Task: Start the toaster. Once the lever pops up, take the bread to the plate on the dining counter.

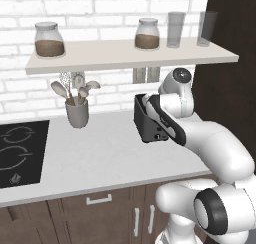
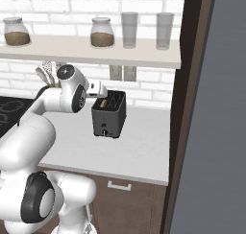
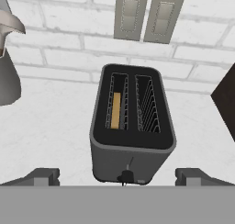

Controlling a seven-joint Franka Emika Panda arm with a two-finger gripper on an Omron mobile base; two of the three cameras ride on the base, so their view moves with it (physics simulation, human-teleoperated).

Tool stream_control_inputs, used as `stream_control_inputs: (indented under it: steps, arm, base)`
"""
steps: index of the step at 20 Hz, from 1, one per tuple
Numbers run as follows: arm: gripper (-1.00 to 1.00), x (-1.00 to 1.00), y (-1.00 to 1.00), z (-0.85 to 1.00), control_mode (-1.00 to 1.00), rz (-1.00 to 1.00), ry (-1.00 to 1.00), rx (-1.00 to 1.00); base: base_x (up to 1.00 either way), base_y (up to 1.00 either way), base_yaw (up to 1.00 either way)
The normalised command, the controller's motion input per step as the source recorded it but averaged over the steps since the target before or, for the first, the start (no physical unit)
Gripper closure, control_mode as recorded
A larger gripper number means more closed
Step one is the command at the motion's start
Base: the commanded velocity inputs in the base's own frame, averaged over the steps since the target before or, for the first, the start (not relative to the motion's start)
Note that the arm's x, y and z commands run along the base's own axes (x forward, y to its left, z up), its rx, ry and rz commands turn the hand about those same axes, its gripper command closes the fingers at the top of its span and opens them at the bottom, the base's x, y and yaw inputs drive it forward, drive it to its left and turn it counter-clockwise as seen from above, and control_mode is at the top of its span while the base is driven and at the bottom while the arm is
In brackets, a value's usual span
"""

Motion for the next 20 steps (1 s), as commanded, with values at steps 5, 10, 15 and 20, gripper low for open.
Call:
stream_control_inputs:
  steps: [5, 10, 15, 20]
  arm:
    - [-1.00, 0.00, 0.00, 0.00, -1.00, 0.00, 0.00, 0.00]
    - [-1.00, 0.00, 0.00, 0.00, -1.00, 0.00, 0.00, 0.00]
    - [-1.00, 0.00, 0.00, 0.00, -1.00, 0.00, 0.00, 0.00]
    - [-1.00, 0.00, 0.00, 0.00, -1.00, 0.00, 0.00, 0.00]
  base:
    - [0.00, 0.00, 0.00]
    - [0.00, 0.00, 0.00]
    - [0.00, 0.00, 0.00]
    - [0.00, 0.00, 0.00]
